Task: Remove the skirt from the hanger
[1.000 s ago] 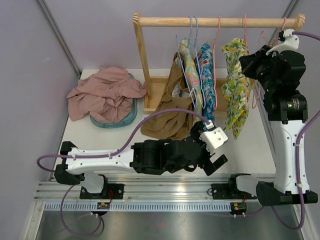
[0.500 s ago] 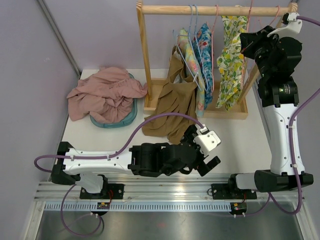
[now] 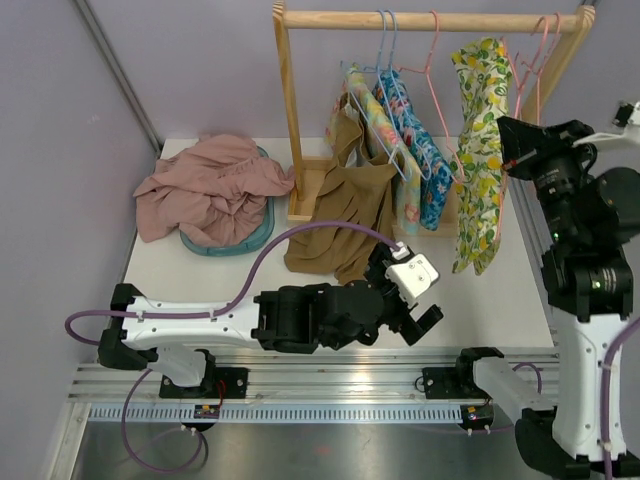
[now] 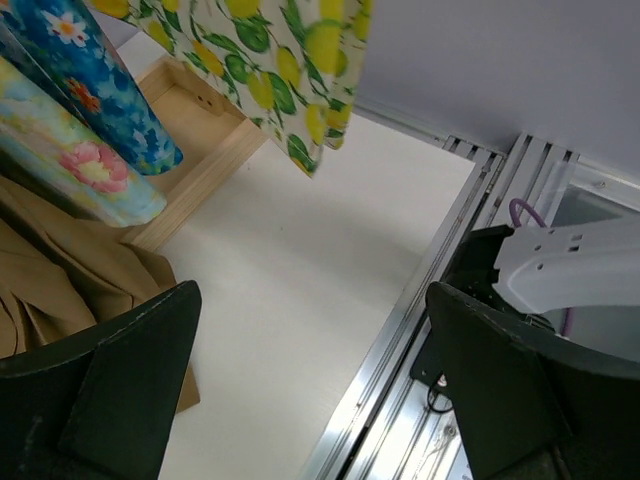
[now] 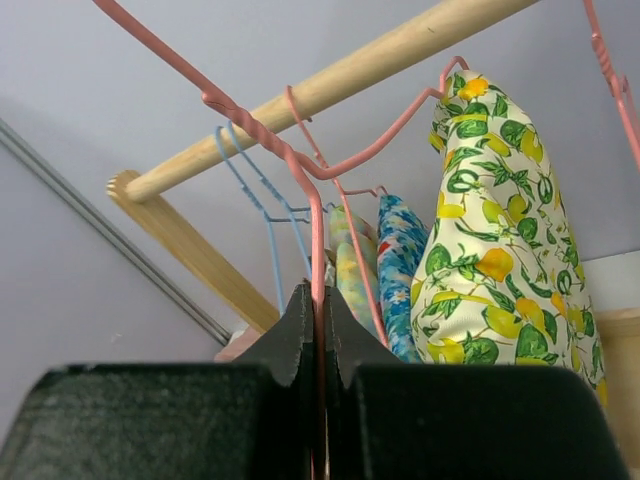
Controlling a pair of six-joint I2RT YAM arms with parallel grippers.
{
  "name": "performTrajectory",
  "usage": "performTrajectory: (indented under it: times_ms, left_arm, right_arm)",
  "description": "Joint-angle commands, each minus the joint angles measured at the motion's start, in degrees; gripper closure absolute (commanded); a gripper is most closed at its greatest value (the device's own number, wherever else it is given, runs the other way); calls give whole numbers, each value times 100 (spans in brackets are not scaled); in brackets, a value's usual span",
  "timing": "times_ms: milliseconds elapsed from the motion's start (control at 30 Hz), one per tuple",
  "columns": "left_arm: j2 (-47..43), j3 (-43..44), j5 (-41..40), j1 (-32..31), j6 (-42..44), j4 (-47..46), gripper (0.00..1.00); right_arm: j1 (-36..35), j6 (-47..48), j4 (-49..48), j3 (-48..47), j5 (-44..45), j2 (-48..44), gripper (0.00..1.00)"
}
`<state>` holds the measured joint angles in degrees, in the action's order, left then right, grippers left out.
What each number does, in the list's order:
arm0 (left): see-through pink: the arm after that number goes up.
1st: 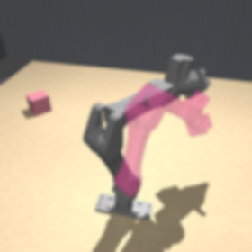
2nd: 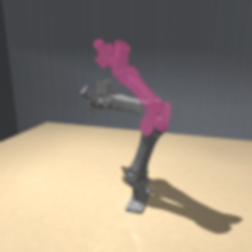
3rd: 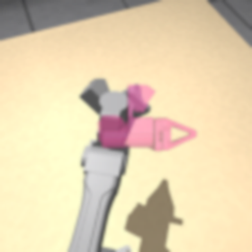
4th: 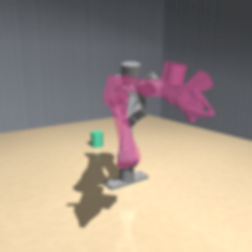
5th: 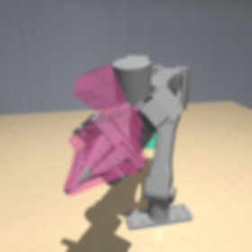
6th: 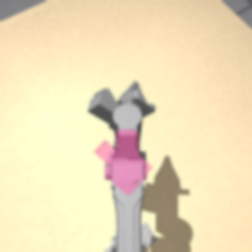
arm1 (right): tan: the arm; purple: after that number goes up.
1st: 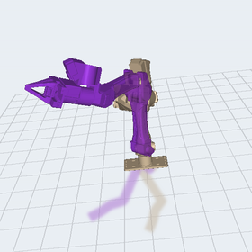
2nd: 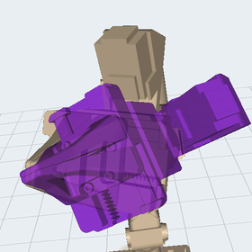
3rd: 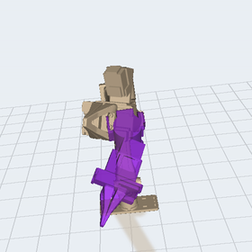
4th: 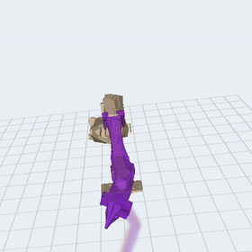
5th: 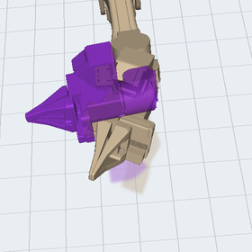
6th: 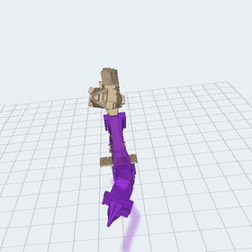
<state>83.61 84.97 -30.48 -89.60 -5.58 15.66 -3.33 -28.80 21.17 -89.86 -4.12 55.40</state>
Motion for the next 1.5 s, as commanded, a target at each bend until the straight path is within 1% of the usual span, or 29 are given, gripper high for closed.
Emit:
performTrajectory:
  times_ms: [0, 167, 333, 600, 700, 733, 800, 833, 900, 933, 1000, 1033, 1100, 1133, 1200, 1300, 1333, 1367, 1433, 1467]
  left_arm:
    - [66, 221, 269, -22, 58, -669, 1]
    - [515, 670, 683, -40, -13, -608, 1]
    - [779, 1029, 789, -49, 84, -731, 1]
    - [1200, 1399, 394, -49, 444, -757, 1]
    - [1332, 1496, 157, -31, 514, -792, 6]
    - [1359, 1522, 130, -31, 514, -801, 18]
    - [1420, 1558, 77, 4, 654, -828, 26]
    - [1438, 1567, 77, 22, 673, -836, 36]
    - [1465, 1602, 51, 57, 690, -837, 46]
    - [1491, 1602, 51, 66, 725, -828, 55]
    - [1500, 1584, 68, 75, 752, -872, 66]
    - [1483, 1558, 77, 83, 761, -915, 77]
    - [1456, 1462, 121, 75, 761, -1064, 89]
    - [1413, 1409, 112, 75, 761, -1135, 99]
    - [1351, 1269, 156, 83, 743, -1284, 100]
    - [1167, 847, 332, 75, 585, -1189, 100]
    - [1105, 672, 384, 66, 263, -1162, 100]
    - [957, 157, 463, 40, 138, -1197, 100]
    - [868, -434, 403, -118, -256, -1267, 100]
    - [832, -977, 394, -188, -424, -1363, 100]
  right_arm:
    - [-18, -205, -185, -39, -116, -476, 100]
    - [-18, -240, 54, -198, -89, -626, 100]
    - [-18, -284, 142, -189, -98, -776, 100]
    - [-18, -390, 423, -374, -159, -916, 100]
    - [-18, -407, 546, -470, -194, -952, 100]
    - [-18, -416, 581, -497, -212, -969, 100]
    - [-18, -451, 652, -523, -238, -1013, 100]
    - [-18, -451, 660, -532, -247, -1022, 100]
    - [-18, -486, 722, -549, -256, -1083, 100]
    - [-27, -487, 731, -550, -273, -1127, 100]
    - [-18, -530, 801, -567, -309, -1136, 100]
    - [-18, -548, 827, -585, -317, -1162, 100]
    - [-18, -601, 898, -576, -326, -1198, 100]
    - [-18, -618, 898, -550, -309, -1259, 100]
    - [-27, -627, 828, -462, -265, -1303, 100]
    - [-18, -487, 976, -645, -177, -1181, 100]
    - [-27, -443, 1038, -751, -159, -1058, 100]
    - [-18, -356, 1117, -926, -142, -996, 100]
    - [-27, -302, 1135, -1068, -63, -882, 100]
    - [-27, -258, 1126, -1190, -37, -838, 100]
